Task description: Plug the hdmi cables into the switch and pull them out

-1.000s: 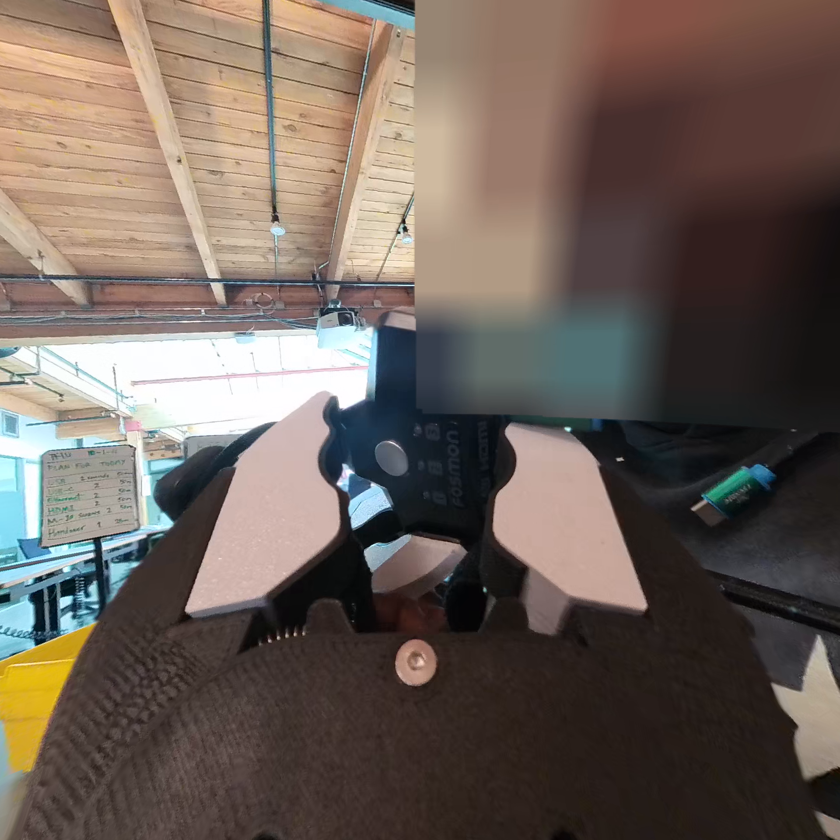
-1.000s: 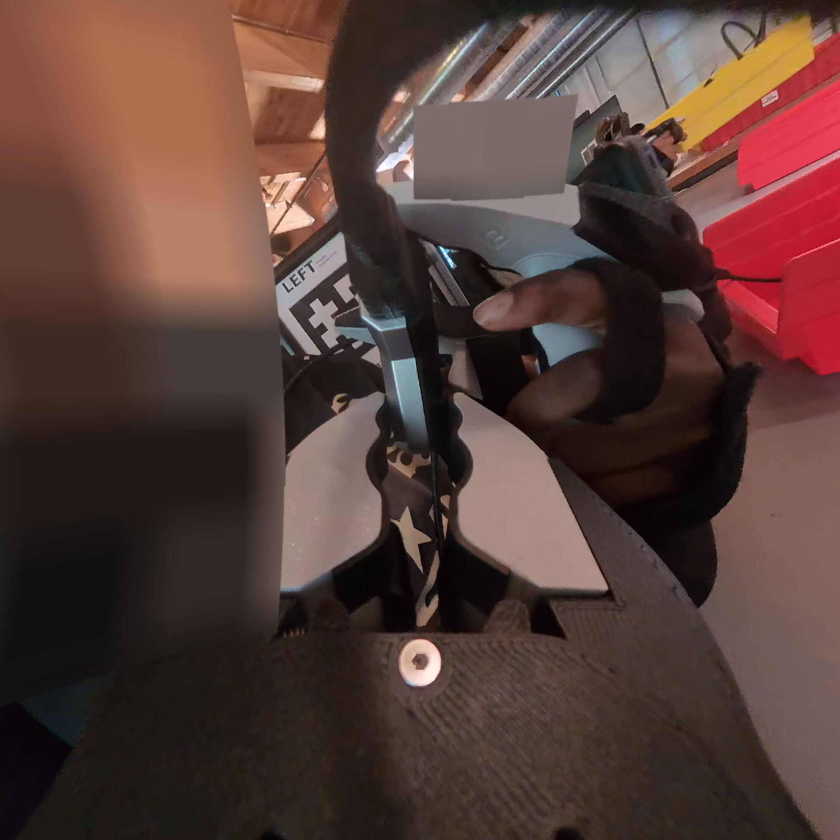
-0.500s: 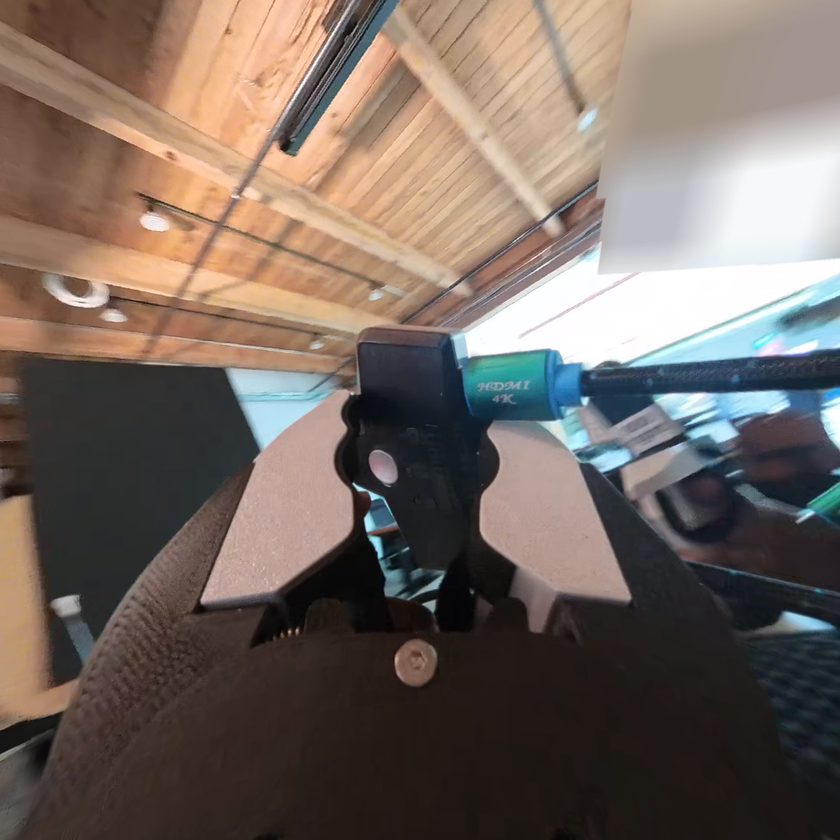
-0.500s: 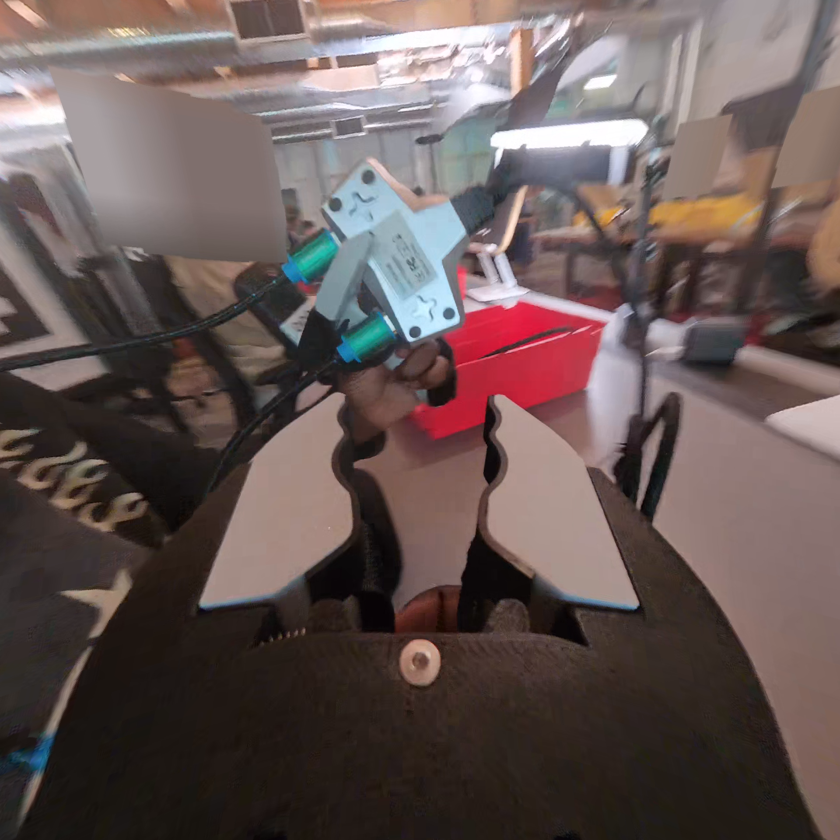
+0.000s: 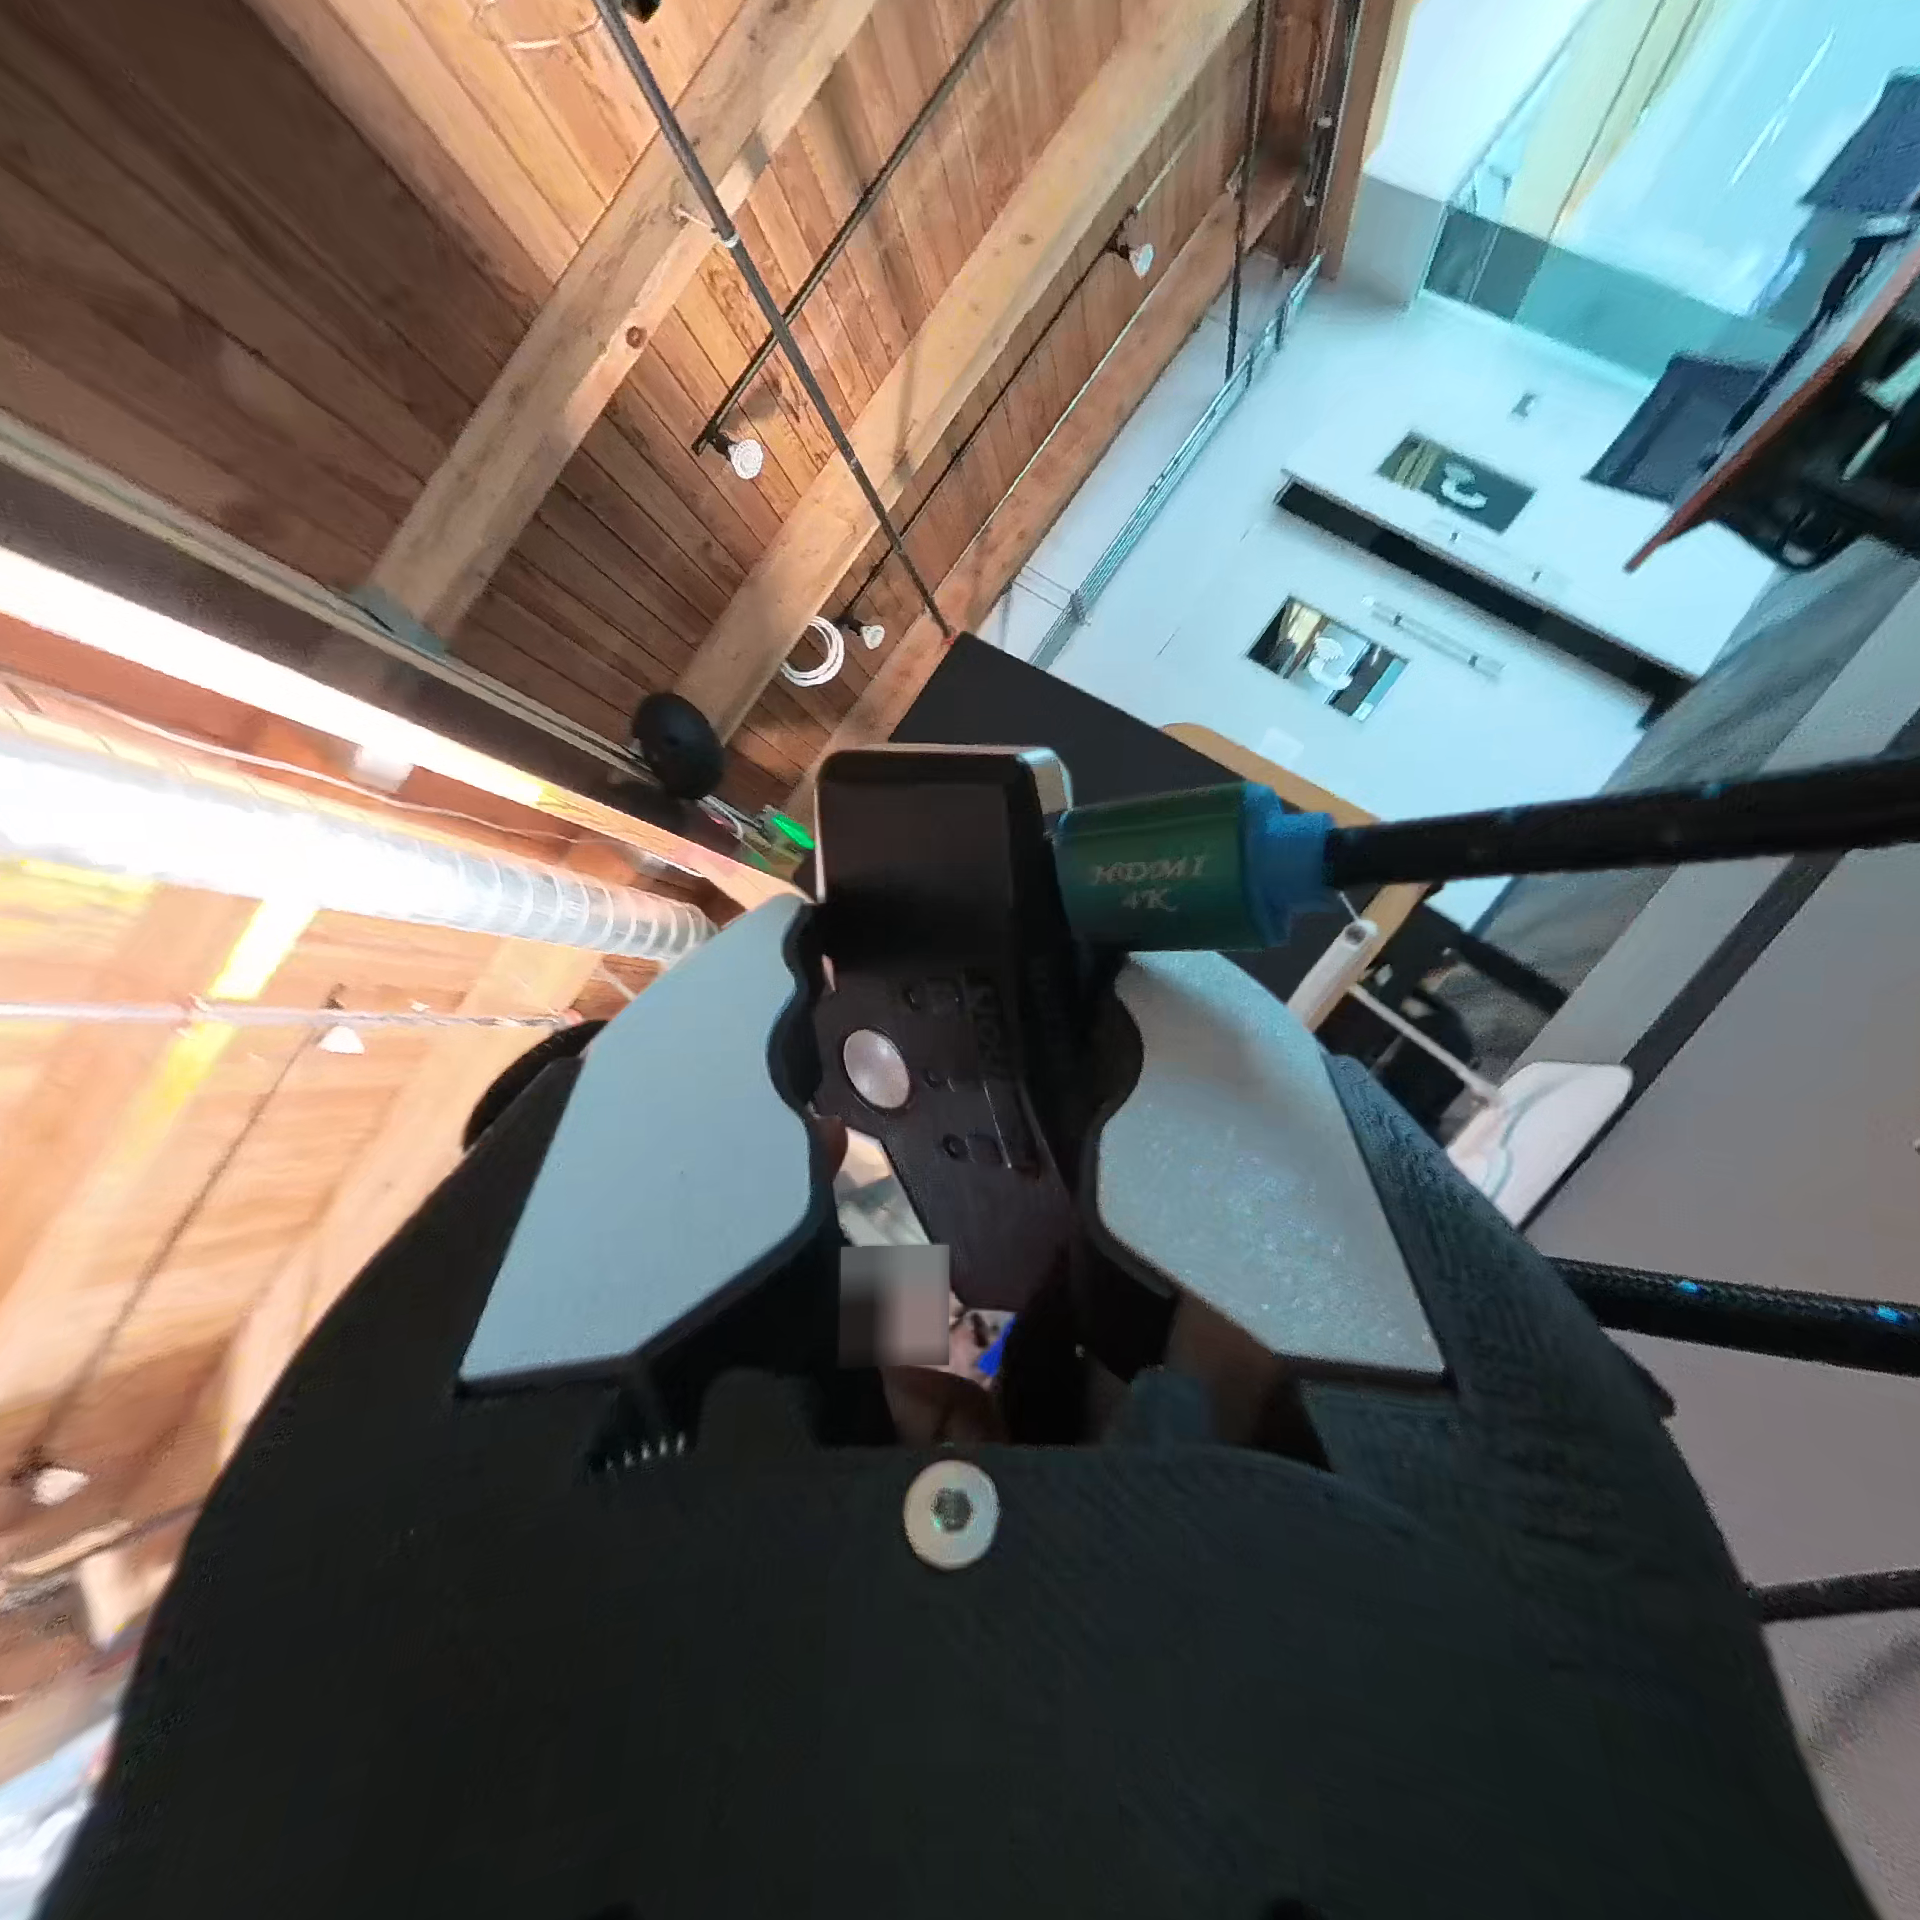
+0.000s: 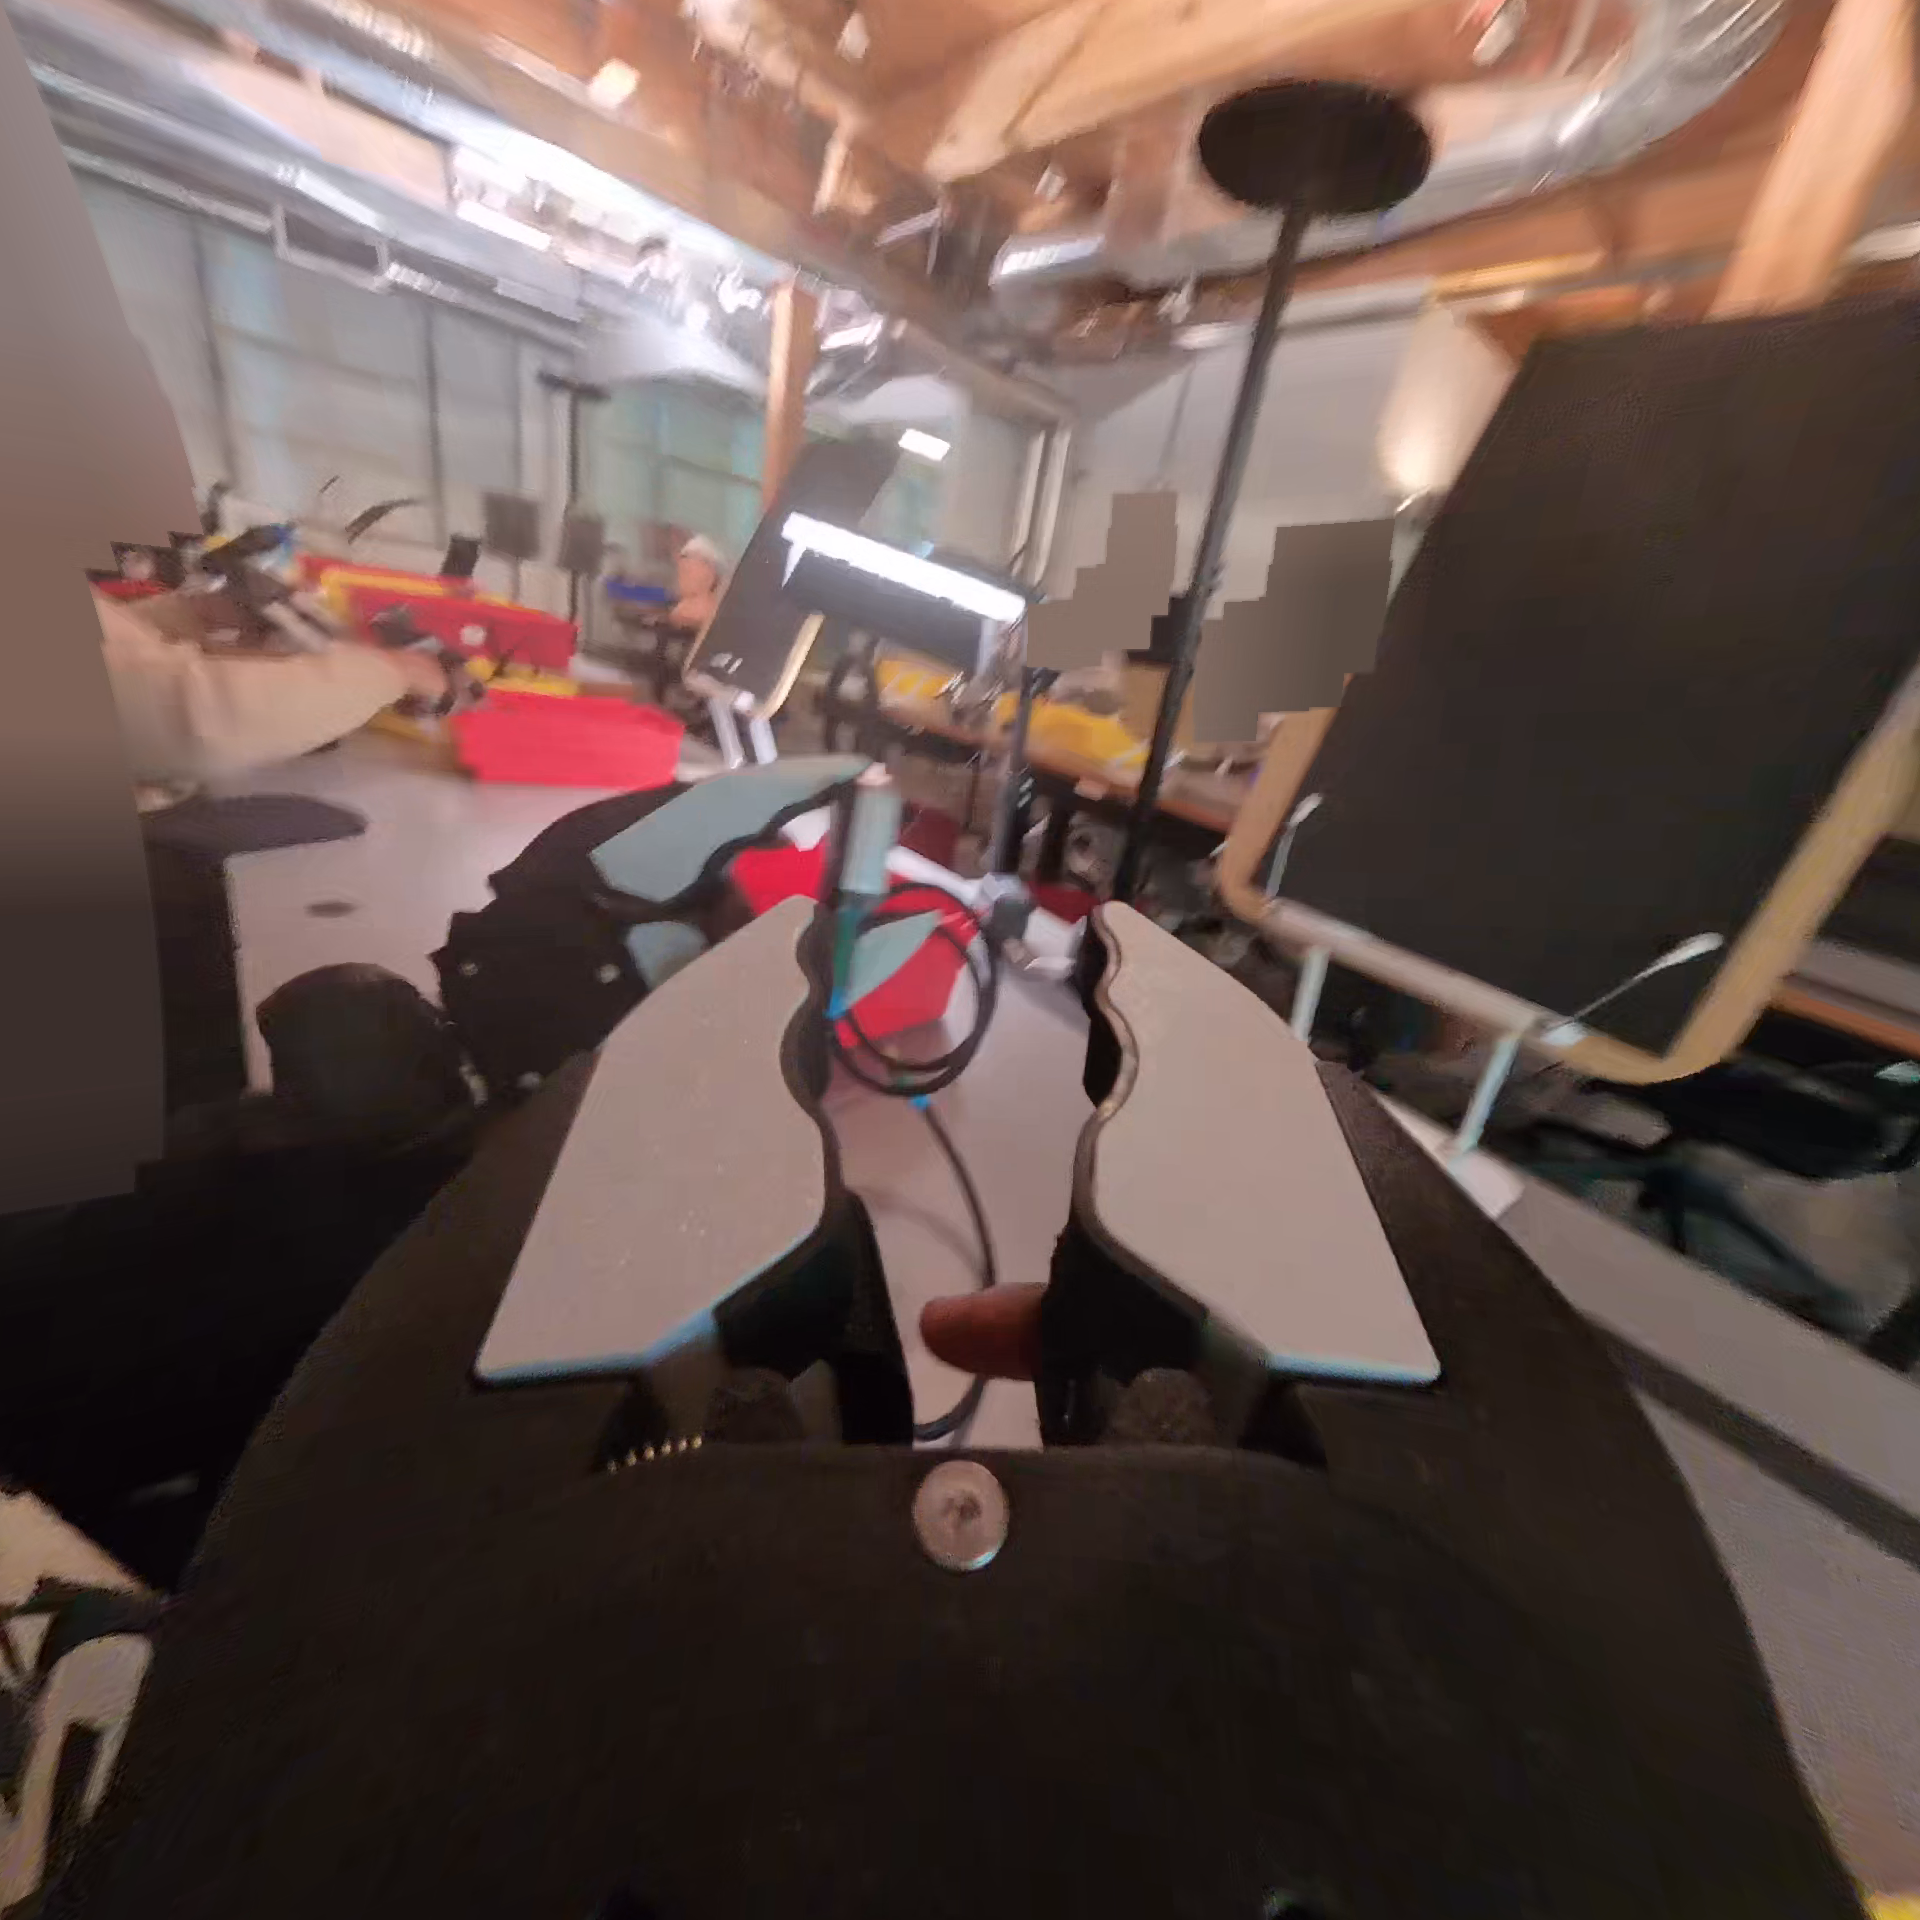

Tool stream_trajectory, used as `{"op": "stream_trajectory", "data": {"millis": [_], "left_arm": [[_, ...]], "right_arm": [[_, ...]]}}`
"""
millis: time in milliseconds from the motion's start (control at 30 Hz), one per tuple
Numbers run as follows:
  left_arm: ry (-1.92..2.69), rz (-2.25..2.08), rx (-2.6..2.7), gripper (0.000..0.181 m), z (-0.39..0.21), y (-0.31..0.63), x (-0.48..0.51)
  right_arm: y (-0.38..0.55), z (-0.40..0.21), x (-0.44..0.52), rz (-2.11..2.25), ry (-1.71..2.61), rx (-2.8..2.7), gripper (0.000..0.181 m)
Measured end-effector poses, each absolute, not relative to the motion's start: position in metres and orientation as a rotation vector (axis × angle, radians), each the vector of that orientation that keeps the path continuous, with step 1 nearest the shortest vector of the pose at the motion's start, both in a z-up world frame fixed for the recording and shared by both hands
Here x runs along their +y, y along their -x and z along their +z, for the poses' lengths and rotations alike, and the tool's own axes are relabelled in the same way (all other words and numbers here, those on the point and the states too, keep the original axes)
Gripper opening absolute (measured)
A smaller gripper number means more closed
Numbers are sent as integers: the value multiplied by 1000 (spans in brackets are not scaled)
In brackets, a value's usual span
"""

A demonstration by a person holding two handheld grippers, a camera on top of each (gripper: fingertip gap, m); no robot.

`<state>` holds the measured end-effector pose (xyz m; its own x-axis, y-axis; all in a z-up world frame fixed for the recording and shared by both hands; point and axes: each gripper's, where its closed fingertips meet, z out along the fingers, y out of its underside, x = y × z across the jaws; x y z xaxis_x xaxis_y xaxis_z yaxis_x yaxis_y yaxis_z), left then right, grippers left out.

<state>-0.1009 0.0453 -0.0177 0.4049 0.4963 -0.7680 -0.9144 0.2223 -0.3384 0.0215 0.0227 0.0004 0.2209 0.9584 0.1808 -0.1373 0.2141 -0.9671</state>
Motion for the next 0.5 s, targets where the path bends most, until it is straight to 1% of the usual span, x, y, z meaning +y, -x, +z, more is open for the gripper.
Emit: {"op": "stream_trajectory", "data": {"millis": [100, 167, 233, 267, 333, 400, 500], "left_arm": [[861, 1098, 628, 49, -25, 83, 47], [864, 1099, 657, 49, -30, 72, 48], [871, 1093, 687, 49, -36, 63, 50], [879, 1100, 705, 49, -40, 61, 52], [890, 1087, 754, 49, -46, 58, 58], [929, 953, 784, 61, -52, 55, 63], [963, 531, 714, 81, -44, 53, 54]], "right_arm": [[23, -44, 16, 909, 1128, -1179, 52], [41, -65, 22, 853, 1168, -1217, 50], [50, -76, 26, 884, 1200, -1207, 34], [51, -73, 25, 936, 1181, -1188, 16], [50, -77, 31, 955, 1201, -1194, 14], [48, -77, 38, 1005, 1214, -1175, 12], [39, -67, 48, 1189, 1172, -1147, 11]]}}
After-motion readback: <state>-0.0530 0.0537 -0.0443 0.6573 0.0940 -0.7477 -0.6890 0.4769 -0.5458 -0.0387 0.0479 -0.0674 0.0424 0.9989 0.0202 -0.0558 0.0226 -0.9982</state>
